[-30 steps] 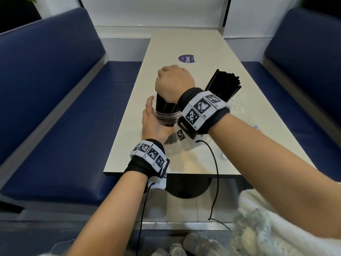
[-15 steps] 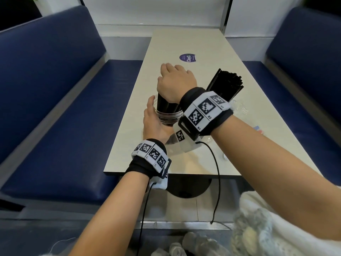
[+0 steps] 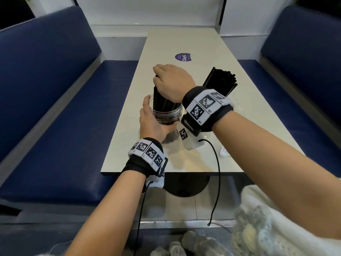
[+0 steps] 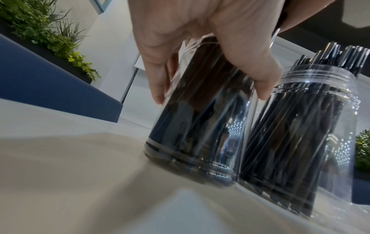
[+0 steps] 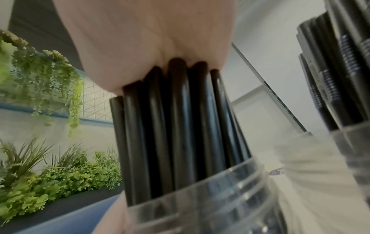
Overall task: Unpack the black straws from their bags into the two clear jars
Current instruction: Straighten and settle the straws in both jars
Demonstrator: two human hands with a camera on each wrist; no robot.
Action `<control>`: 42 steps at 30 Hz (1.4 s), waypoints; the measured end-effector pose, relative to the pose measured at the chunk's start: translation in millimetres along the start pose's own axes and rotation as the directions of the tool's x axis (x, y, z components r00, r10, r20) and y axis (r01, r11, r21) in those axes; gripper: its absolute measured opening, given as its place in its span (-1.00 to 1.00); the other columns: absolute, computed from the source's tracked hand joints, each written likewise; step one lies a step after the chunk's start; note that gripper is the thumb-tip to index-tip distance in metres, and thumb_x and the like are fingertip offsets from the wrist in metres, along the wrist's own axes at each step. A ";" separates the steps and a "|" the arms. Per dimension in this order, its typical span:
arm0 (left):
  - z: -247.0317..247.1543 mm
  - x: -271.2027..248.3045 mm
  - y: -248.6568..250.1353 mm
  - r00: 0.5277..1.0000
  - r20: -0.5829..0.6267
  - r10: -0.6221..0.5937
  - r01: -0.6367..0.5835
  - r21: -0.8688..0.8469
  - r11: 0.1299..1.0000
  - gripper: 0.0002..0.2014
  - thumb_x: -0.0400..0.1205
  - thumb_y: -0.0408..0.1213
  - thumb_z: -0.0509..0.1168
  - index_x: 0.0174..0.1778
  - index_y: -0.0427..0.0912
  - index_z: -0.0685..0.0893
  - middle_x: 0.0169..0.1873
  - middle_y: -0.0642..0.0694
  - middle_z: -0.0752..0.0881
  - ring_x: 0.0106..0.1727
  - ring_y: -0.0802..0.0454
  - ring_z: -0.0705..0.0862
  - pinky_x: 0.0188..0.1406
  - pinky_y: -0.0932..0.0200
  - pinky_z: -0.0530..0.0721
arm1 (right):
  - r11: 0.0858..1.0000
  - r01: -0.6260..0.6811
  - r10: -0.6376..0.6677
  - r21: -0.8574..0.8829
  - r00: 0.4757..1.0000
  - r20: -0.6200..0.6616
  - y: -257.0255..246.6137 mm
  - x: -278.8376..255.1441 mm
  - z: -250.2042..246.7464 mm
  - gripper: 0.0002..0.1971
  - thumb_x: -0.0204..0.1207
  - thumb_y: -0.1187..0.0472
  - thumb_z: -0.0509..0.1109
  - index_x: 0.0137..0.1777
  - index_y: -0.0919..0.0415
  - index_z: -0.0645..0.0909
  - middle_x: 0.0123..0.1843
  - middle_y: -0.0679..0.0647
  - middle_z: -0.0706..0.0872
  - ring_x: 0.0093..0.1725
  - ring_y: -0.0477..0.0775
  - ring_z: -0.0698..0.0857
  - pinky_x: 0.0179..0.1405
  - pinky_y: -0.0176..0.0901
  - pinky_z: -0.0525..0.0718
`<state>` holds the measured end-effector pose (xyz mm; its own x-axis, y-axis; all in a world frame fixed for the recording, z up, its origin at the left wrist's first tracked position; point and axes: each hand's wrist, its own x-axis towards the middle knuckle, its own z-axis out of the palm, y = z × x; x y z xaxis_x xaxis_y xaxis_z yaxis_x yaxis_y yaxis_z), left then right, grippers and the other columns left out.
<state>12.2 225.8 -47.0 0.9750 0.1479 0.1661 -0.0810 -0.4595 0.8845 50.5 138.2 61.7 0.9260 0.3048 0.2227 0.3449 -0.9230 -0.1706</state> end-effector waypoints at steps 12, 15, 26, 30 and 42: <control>-2.7 -3.0 0.5 0.999 0.035 -0.012 0.011 0.019 1.000 0.19 0.23 -0.11 0.64 0.61 0.02 -0.06 0.52 -0.18 0.27 0.53 -0.13 0.33 0.45 -0.14 0.42 | 0.993 0.119 -0.116 -0.014 0.986 0.120 9.6 0.5 -6.1 -0.55 0.71 0.14 -0.07 0.55 0.28 0.25 0.62 0.17 0.30 0.61 0.16 0.24 0.58 -0.03 0.18; -3.1 -3.1 -1.8 0.999 0.042 0.000 -0.001 0.019 1.000 0.17 0.25 -0.09 0.62 0.61 0.03 -0.07 0.53 -0.19 0.26 0.54 -0.14 0.32 0.44 -0.13 0.41 | 0.993 0.117 -0.114 -0.014 0.986 0.125 9.1 -0.2 -7.4 -0.55 0.71 0.16 -0.09 0.55 0.28 0.24 0.61 0.15 0.32 0.59 0.15 0.27 0.57 -0.06 0.19; -3.1 2.0 1.9 0.998 0.058 -0.029 0.029 -0.008 1.000 0.14 0.28 -0.21 0.62 0.61 0.01 -0.05 0.54 -0.20 0.28 0.54 -0.13 0.32 0.44 -0.01 0.36 | 0.998 0.056 -0.054 -0.012 0.985 0.163 6.0 -0.6 -11.9 -0.54 0.71 0.16 -0.09 0.57 0.27 0.19 0.62 0.13 0.30 0.60 0.15 0.25 0.59 -0.04 0.17; -4.5 4.3 1.4 0.997 0.075 -0.027 0.028 -0.014 1.000 0.16 0.28 -0.22 0.62 0.62 0.01 -0.07 0.54 -0.21 0.28 0.54 -0.14 0.33 0.47 -0.03 0.35 | 1.000 0.008 -0.011 0.025 0.993 0.120 4.6 1.6 -9.8 -0.56 0.68 0.13 -0.05 0.51 0.24 0.28 0.55 0.14 0.42 0.53 0.16 0.35 0.50 -0.01 0.28; -14.7 4.4 4.1 0.996 0.090 0.003 -0.008 0.053 0.999 0.14 0.32 -0.09 0.59 0.64 -0.08 -0.08 0.62 -0.15 0.16 0.63 -0.07 0.15 0.53 0.05 0.22 | 0.996 -0.012 -0.005 0.094 0.984 0.178 4.1 5.0 -13.2 -0.52 0.72 0.07 -0.18 0.62 0.13 0.12 0.68 0.00 0.16 0.68 0.08 0.08 0.65 0.13 0.02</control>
<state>13.1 237.4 -36.2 0.9893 0.0672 0.1293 -0.0778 -0.5064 0.8588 54.5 132.9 74.7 0.9369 0.3461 0.0492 0.3464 -0.9005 -0.2628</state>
